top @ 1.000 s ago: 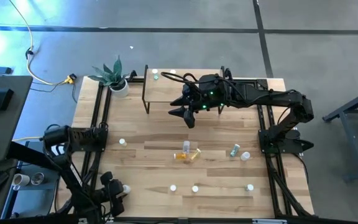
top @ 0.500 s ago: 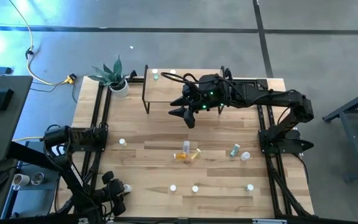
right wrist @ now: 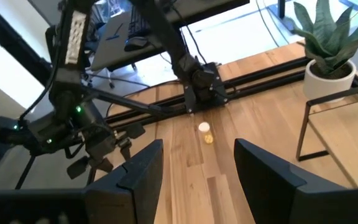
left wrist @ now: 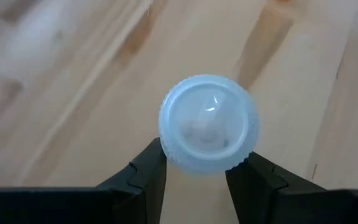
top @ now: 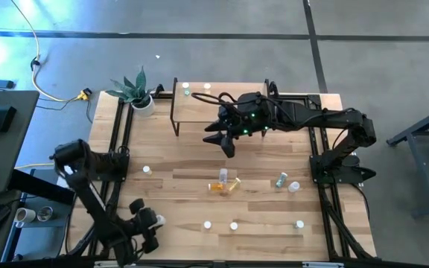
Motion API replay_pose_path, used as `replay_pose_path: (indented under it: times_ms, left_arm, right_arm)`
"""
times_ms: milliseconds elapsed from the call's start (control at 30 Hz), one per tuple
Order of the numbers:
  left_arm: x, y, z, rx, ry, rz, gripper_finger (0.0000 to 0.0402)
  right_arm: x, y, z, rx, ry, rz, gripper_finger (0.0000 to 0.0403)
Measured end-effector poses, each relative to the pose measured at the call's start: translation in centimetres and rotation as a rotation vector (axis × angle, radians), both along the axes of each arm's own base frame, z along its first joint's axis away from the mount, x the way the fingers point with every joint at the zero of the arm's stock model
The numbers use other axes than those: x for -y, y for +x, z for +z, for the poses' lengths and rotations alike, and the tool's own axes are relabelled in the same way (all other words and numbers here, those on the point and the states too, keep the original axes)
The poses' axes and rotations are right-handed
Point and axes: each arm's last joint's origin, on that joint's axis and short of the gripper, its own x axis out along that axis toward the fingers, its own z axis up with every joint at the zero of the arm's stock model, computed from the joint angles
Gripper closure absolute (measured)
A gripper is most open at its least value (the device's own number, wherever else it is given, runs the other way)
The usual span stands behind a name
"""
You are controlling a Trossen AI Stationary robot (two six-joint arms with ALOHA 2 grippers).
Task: Pick and place medicine bottles onto shelf by color
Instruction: Put the bottom left white pill bottle on the shelf
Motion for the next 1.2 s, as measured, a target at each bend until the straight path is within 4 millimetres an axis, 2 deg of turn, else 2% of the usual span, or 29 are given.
replay_pose_path:
  times_ms: [367,667,900,1033,1200]
  left_arm:
    - [-6.3,4.3,5.8,-0.011,0.020,-0.087,0.0270]
    - [-12.0,6.1,9.7,0.017,0.022,-0.173,0.0270]
    - [-15.5,7.5,11.0,0.036,-0.007,-0.245,0.0270]
    - [-17.3,8.1,11.0,0.021,-0.001,-0.274,0.0270]
    - [-19.5,8.7,11.1,0.014,-0.002,-0.291,0.0270]
  right_arm:
    - [-0.2,-0.4,-0.8,-0.090,-0.010,0.010,0.0214]
    - [-0.2,-0.5,-1.1,-0.118,-0.052,0.036,0.0210]
    - [-0.1,-0.5,-1.0,-0.103,-0.093,0.052,0.0184]
    - [0.1,-0.4,-0.8,-0.081,-0.138,0.066,0.0165]
    - [0.1,0.5,-1.3,-0.051,-0.228,0.142,0.0160]
